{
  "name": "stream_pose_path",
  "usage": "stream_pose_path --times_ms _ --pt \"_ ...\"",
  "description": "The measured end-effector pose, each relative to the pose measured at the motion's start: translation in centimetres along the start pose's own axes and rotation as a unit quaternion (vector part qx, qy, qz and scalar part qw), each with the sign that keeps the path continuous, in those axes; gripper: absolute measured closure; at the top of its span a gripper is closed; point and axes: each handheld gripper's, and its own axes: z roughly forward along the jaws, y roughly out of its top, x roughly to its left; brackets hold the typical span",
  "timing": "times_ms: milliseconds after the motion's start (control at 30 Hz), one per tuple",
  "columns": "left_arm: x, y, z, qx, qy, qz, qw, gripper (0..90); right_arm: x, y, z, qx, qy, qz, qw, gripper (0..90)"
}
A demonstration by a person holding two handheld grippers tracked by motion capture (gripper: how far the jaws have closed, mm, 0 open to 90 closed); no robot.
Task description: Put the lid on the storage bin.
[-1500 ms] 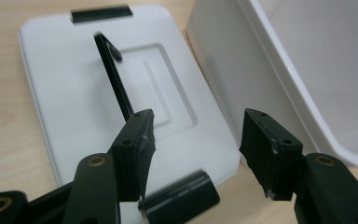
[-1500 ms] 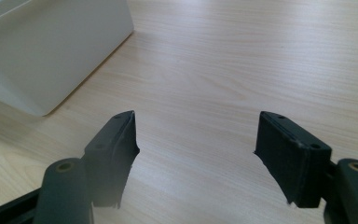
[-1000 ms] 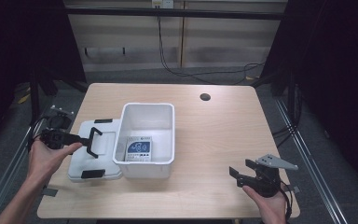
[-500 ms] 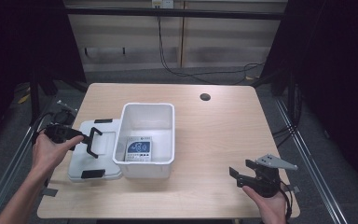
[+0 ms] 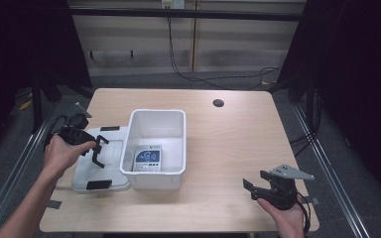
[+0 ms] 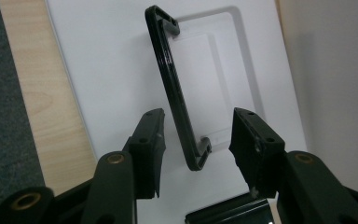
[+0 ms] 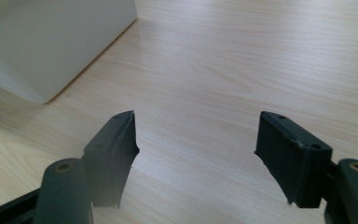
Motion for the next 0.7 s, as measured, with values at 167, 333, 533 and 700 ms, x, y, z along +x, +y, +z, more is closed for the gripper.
stream_pose_path --times_ms 167,333,533,700 --pt "-0.2 0.2 0.7 0.016 0.010 -0.011 0.9998 51.9 0.1 0.0 0.0 0.001 0.001 -0.006 1.0000 29.1" --pt "0.1 0.9 1.2 0.021 0.012 -0.023 0.9994 54.7 0.3 0.0 0.1 0.006 0.004 -0.012 0.9999 29.1" --pt "-0.1 1.8 1.9 0.034 0.009 -0.032 0.9989 58.1 0.2 -0.1 0.1 0.006 0.002 -0.010 0.9999 28.7" --pt "0.1 2.3 2.4 0.053 0.010 -0.046 0.9975 61.7 0.3 -0.1 0.2 0.009 0.005 -0.012 0.9999 28.6"
